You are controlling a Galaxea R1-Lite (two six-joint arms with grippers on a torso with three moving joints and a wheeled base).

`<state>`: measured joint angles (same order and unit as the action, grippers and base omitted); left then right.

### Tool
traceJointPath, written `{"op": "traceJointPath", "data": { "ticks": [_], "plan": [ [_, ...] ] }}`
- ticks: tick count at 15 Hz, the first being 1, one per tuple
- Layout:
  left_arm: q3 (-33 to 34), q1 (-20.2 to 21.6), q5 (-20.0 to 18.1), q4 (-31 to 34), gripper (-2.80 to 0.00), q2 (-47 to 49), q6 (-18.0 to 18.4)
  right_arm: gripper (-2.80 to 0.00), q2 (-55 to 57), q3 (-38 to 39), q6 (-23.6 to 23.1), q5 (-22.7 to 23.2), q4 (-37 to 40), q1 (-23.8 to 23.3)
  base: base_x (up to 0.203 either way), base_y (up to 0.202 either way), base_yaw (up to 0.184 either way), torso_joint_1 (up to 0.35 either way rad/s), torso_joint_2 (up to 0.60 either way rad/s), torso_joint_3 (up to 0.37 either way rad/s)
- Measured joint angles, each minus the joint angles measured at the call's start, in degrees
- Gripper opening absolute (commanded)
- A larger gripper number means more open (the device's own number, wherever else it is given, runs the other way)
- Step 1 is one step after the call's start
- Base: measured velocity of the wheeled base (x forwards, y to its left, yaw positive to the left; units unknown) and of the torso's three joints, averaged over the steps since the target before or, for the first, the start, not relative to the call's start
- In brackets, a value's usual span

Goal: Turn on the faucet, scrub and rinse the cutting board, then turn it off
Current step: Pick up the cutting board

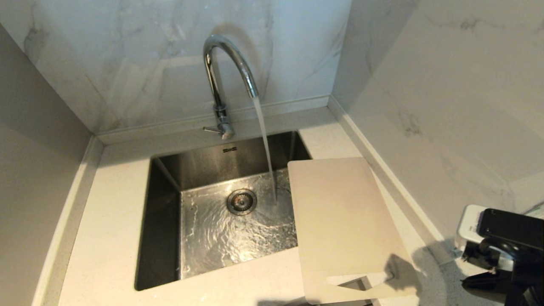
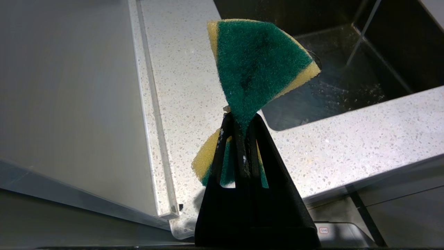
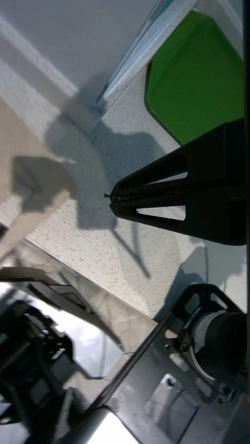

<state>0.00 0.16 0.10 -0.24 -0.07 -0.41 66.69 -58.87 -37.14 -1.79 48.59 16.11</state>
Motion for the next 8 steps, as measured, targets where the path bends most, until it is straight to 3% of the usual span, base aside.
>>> {"op": "traceJointPath", "data": {
  "ticks": [3,7,8],
  "plan": [
    [0.0,0.0,0.0,0.0,-2.8,0.0,0.0,-2.8,4.3,0.9,-1.9,-3.4,-0.2,3.9,0.0,0.0,0.0,0.0,0.0,0.0],
    [0.0,0.0,0.0,0.0,-2.8,0.0,0.0,-2.8,9.6,0.7,-3.5,-5.7,-1.5,5.4,0.0,0.0,0.0,0.0,0.0,0.0],
    [0.0,0.0,0.0,0.0,-2.8,0.0,0.0,0.0,10.5,0.8,-3.8,-6.0,-1.5,5.7,0.0,0.0,0.0,0.0,0.0,0.0]
  ]
}}
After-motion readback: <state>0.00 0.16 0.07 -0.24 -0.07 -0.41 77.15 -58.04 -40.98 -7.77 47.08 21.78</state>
